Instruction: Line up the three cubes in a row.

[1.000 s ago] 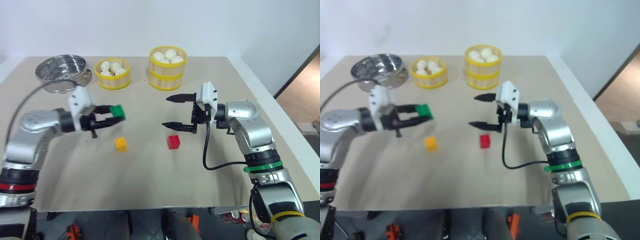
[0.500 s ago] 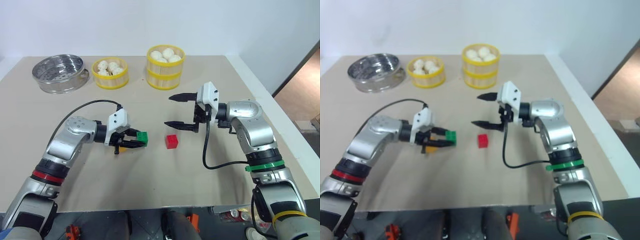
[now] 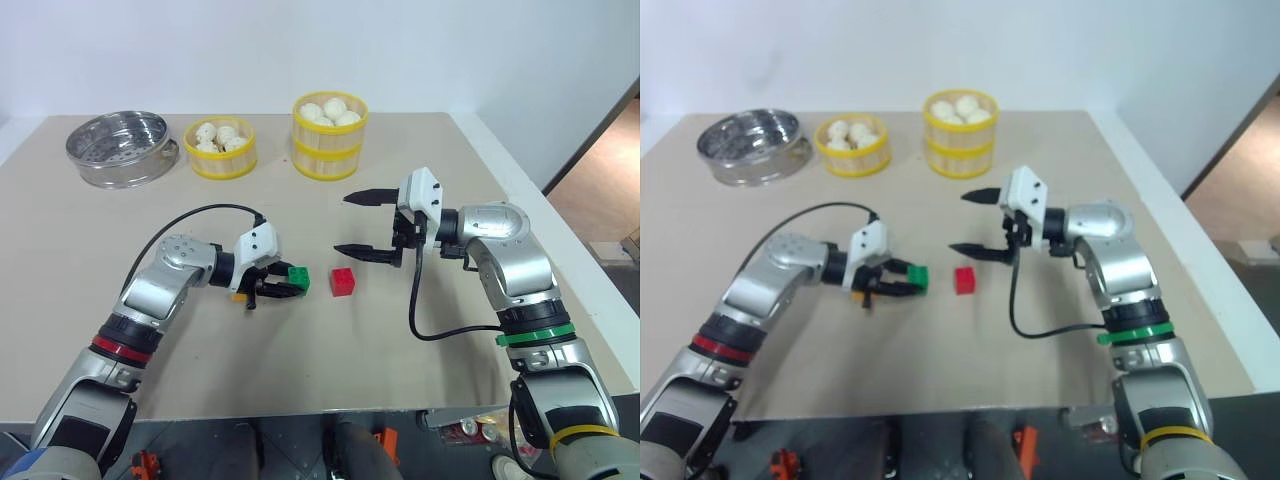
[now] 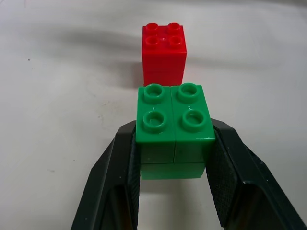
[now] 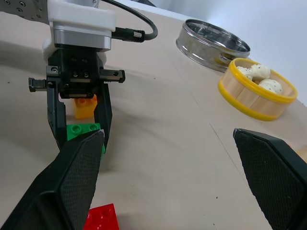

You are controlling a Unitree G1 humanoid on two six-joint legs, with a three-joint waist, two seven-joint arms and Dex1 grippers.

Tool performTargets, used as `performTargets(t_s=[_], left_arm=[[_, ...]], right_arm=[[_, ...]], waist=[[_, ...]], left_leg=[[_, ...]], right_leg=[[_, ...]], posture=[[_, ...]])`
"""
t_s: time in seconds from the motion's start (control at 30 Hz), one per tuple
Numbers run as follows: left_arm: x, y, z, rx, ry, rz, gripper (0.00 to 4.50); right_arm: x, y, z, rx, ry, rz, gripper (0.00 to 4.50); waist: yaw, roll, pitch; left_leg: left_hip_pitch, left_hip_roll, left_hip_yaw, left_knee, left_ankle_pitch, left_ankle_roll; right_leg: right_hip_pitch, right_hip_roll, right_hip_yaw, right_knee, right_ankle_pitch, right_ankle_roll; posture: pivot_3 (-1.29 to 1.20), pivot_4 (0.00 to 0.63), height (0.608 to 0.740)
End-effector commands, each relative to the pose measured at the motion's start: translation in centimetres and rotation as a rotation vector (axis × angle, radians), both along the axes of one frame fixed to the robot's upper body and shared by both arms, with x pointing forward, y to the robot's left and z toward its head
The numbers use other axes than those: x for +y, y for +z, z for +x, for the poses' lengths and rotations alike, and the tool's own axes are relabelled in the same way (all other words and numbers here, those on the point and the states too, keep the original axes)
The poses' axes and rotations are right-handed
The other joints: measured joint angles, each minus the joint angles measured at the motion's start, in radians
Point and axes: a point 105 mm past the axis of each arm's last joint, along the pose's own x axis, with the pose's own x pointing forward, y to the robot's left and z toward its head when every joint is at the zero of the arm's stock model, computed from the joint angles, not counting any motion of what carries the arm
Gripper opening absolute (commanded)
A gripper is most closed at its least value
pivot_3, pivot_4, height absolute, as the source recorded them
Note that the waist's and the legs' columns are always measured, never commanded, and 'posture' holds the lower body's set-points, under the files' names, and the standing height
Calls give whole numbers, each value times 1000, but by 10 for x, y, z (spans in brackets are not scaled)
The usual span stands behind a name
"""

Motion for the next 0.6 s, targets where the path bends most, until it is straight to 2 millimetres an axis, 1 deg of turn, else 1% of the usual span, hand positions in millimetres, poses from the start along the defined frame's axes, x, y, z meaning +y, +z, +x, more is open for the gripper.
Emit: performTargets(t_s=[0.03, 0.43, 0.47, 0.6], left_arm=[[-2, 0, -1, -3, -17, 25, 1307], [1, -4, 0, 12, -9, 66, 1307], [2, -3, 0, 5, -12, 71, 2371], [2, -3, -2, 4, -20, 83, 3732]], right_arm=[[-3, 14, -5, -59, 8, 10, 4500], [-5, 12, -5, -57, 1, 4, 4500], [-5, 12, -5, -56, 0, 2, 4500], [-6, 10, -5, -52, -1, -3, 4500]], waist=[[0, 0, 0], [0, 0, 0], [0, 0, 0], [0, 0, 0]], left_leg=[[0, 0, 0, 0, 0, 0], [0, 0, 0, 1, 0, 0], [0, 0, 0, 1, 0, 0], [0, 0, 0, 1, 0, 0]], right_leg=[[0, 0, 0, 0, 0, 0], [0, 0, 0, 0, 0, 0], [0, 0, 0, 0, 0, 0], [0, 0, 0, 0, 0, 0]], posture=[[0, 150, 740], [0, 150, 740], [0, 150, 740], [0, 150, 740]])
